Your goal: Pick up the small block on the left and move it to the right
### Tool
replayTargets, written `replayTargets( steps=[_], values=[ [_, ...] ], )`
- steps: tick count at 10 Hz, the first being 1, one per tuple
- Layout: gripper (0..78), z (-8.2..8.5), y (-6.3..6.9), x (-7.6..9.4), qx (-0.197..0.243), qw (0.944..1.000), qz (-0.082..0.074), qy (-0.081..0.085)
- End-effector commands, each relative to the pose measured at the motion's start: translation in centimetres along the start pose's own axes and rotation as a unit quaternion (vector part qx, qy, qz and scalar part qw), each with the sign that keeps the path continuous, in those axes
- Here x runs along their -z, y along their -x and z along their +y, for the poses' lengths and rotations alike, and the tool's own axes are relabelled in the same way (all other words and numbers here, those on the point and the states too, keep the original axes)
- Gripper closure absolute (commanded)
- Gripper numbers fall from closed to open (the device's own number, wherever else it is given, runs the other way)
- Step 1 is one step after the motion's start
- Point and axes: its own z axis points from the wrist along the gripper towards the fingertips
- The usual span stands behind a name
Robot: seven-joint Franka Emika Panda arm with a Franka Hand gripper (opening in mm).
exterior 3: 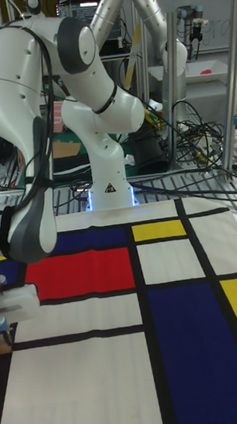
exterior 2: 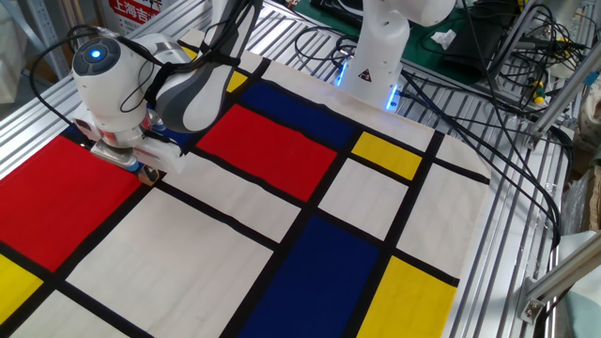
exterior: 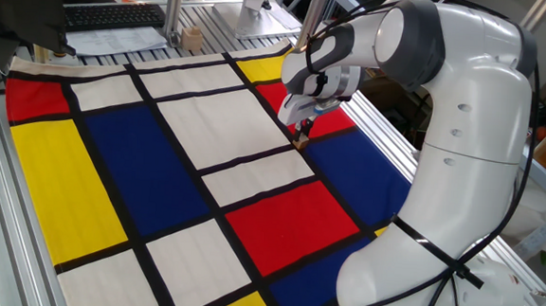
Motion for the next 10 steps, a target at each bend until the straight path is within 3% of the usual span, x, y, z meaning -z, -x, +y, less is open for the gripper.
replayTargets(
  steps=[1, 3, 6, 9, 10],
  values=[
    [76.4, 1.6, 1.1, 1.3, -0.010, 0.9997, 0.023, 0.002],
    [76.4, 2.4, 1.6, 2.0, -0.012, 0.9996, 0.024, 0.002],
    [76.4, 5.4, 2.5, 4.4, -0.023, 0.9992, 0.032, -0.003],
    [76.4, 8.1, 2.0, 4.0, -0.020, 0.9996, 0.022, 0.003],
    [76.4, 10.2, 1.3, 3.3, -0.013, 0.9997, 0.022, 0.004]
  ],
)
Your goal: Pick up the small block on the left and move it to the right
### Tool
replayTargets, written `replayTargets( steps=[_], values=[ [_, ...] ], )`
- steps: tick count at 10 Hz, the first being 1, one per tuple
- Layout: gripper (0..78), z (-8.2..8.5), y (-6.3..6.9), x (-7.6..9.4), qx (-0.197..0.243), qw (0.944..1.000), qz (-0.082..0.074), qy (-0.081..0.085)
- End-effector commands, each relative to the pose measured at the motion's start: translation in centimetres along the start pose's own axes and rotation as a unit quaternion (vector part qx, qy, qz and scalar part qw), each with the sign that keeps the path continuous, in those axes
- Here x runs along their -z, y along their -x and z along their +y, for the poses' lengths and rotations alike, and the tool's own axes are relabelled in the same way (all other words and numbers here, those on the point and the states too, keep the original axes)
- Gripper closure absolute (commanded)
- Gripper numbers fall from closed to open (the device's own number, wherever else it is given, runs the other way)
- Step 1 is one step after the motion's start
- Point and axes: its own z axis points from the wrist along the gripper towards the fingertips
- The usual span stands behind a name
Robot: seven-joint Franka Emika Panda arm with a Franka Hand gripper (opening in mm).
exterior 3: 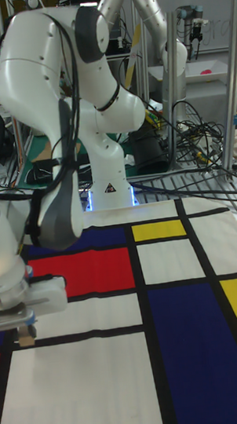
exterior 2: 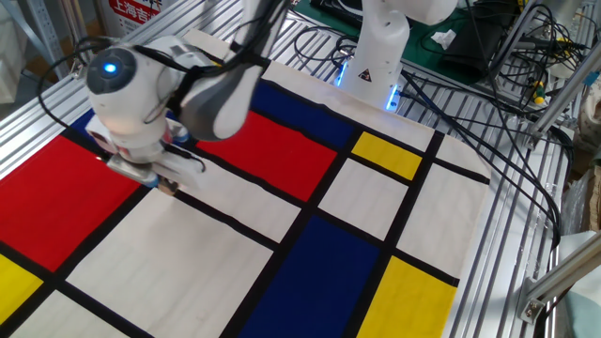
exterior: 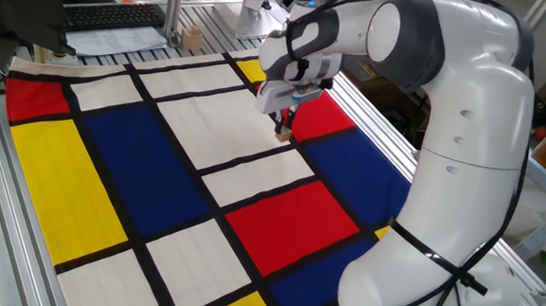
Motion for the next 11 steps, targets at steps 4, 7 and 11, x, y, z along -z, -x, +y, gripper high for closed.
replayTargets(
  steps=[4, 7, 11],
  values=[
    [76.4, 9.0, -2.8, -1.0, -0.009, 0.9999, -0.009, 0.003],
    [76.4, 11.2, -3.0, -0.2, 0.003, 0.9999, -0.016, 0.001],
    [76.4, 13.4, -2.6, -0.3, -0.003, 0.9997, -0.021, 0.007]
  ],
)
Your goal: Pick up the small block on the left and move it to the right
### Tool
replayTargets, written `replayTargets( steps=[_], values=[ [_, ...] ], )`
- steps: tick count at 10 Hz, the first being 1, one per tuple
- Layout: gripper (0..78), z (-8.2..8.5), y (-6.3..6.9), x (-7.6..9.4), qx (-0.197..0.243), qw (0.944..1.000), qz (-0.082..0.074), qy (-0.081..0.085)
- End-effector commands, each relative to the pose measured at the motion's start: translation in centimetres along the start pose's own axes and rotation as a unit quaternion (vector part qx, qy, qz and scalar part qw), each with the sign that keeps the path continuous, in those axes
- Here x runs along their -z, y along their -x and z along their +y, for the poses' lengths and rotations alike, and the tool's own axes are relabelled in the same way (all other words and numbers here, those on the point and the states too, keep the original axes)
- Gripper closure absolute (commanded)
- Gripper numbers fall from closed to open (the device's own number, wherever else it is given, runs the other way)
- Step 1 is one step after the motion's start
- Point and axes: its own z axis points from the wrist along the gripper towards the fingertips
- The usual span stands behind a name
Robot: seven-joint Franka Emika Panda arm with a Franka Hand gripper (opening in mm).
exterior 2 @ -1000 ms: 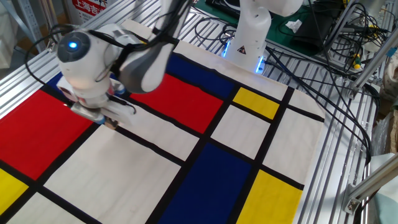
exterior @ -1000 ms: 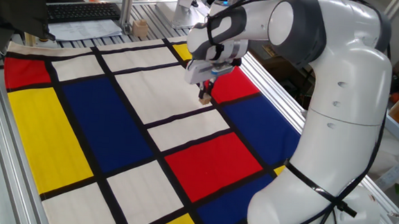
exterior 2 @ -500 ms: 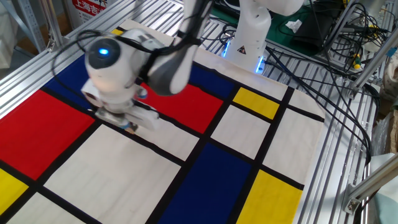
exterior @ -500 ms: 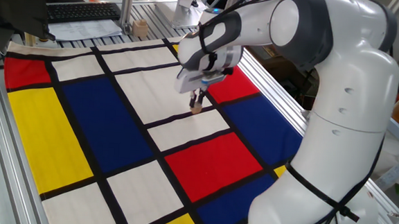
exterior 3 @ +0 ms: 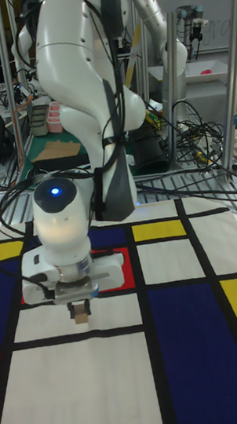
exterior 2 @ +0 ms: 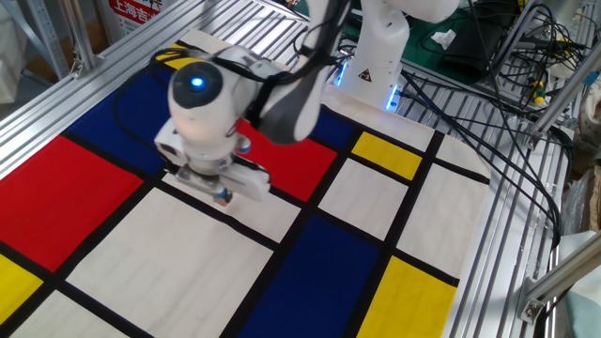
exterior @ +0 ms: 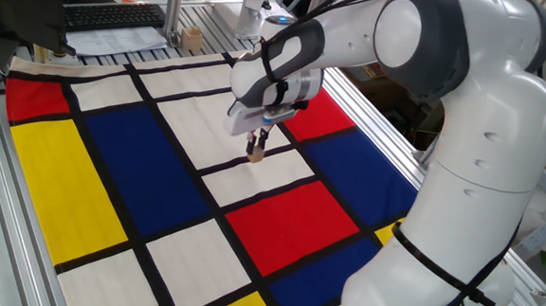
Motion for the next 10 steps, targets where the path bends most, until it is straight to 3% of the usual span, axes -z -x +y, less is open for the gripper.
replayTargets(
  steps=[1, 5, 7, 10],
  values=[
    [76.4, 1.4, 0.6, -0.1, -0.012, 0.9999, -0.006, 0.006],
    [76.4, 2.7, 2.1, 0.6, -0.026, 0.9996, -0.003, 0.013],
    [76.4, 3.9, 2.0, 0.5, -0.036, 0.9991, -0.001, 0.021],
    [76.4, 6.5, 1.2, -0.2, -0.055, 0.9983, -0.003, 0.018]
  ],
)
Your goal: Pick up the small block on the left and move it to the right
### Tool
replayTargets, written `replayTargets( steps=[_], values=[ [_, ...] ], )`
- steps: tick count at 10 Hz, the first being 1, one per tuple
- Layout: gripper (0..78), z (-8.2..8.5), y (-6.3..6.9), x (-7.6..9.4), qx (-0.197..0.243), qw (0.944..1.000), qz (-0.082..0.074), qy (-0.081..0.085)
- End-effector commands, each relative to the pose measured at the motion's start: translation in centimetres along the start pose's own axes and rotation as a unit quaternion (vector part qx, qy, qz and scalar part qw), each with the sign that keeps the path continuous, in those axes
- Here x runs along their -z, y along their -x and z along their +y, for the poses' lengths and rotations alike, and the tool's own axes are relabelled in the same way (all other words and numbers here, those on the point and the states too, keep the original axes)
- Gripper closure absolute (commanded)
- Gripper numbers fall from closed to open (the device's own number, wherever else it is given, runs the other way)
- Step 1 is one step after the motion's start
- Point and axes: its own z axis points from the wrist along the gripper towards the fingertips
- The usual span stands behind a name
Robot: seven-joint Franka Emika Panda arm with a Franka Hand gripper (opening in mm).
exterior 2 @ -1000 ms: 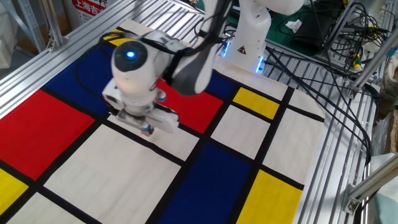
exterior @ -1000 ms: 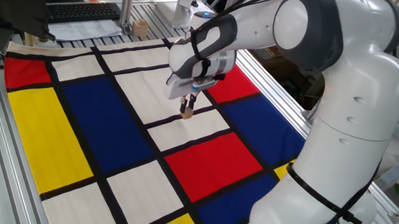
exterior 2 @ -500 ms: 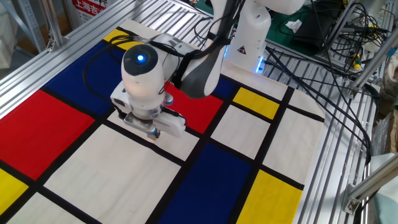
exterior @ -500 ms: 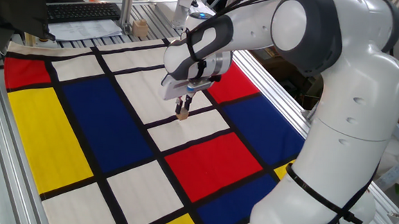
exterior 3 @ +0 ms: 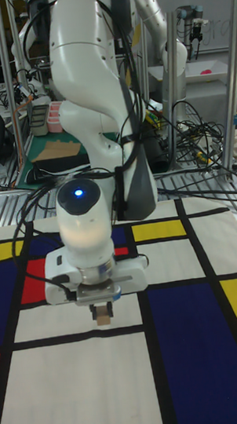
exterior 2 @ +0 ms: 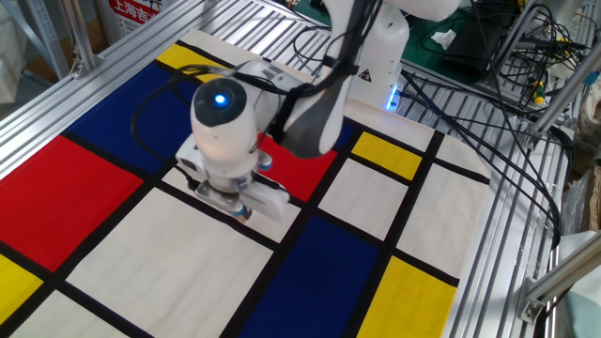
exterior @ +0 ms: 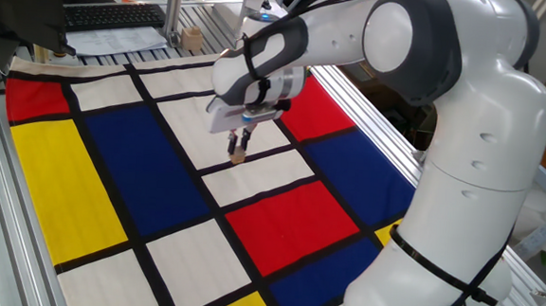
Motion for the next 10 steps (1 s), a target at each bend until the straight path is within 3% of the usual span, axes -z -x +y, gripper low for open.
replayTargets(
  steps=[1, 5, 8, 10],
  values=[
    [76.4, 2.6, -1.1, -1.0, -0.024, 0.9997, -0.005, 0.004],
    [76.4, 4.4, -1.7, -1.6, -0.037, 0.9991, -0.009, 0.015],
    [76.4, 4.8, -1.2, -1.4, -0.040, 0.9989, -0.015, 0.023],
    [76.4, 5.2, -0.7, -0.7, -0.041, 0.9989, -0.009, 0.021]
  ],
)
